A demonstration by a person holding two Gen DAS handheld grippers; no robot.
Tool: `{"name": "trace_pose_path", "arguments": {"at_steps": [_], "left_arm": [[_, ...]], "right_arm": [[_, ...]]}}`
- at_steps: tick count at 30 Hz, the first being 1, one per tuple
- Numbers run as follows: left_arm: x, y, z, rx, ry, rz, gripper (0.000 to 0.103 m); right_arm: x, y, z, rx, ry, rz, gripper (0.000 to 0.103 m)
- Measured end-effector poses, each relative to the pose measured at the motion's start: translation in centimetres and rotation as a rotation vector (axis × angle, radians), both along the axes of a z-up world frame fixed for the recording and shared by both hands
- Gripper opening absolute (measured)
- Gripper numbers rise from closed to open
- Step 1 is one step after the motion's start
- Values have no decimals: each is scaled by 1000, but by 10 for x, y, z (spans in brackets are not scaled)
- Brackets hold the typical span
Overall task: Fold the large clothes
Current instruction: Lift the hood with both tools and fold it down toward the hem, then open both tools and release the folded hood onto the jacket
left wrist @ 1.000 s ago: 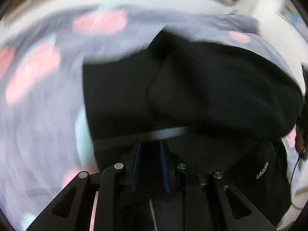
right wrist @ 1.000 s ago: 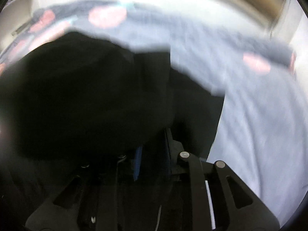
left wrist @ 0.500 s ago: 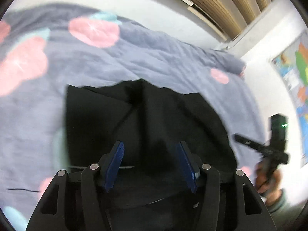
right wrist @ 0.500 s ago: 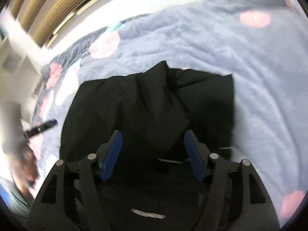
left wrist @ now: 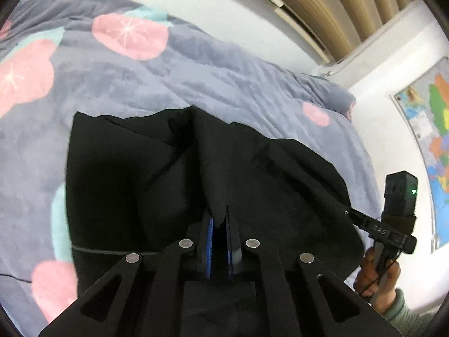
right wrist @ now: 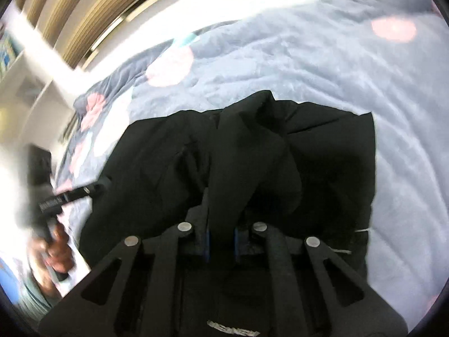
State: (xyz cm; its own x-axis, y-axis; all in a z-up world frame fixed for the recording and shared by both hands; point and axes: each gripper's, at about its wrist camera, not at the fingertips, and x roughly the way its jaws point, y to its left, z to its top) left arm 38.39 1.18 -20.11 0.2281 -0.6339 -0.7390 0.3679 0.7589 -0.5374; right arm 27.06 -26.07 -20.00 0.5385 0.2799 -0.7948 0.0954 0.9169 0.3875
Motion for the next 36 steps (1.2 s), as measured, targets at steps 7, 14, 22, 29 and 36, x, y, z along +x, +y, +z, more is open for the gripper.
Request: {"name": "trace_pose_path", "arguments": {"at_steps": [7,14,22,29,36], "left_arm": [[5,3,-97,34,187,25,10],[-11,31,-73,-46,154,66,12],[-56,-12,14,65,-111,-52,33],[-65,-61,-75,252,6,-118,35],[-66,-46,-87,202,77,-93,35]], "right_arm": [[-7,7,-107,29,217,0,17],[-20,-2,-73,-5,206,-16,37],[-30,37,6,-182,16,63,61],[12,38,-66,-355,138,11,52],[13,38,-90,-440,167,5,44]]}}
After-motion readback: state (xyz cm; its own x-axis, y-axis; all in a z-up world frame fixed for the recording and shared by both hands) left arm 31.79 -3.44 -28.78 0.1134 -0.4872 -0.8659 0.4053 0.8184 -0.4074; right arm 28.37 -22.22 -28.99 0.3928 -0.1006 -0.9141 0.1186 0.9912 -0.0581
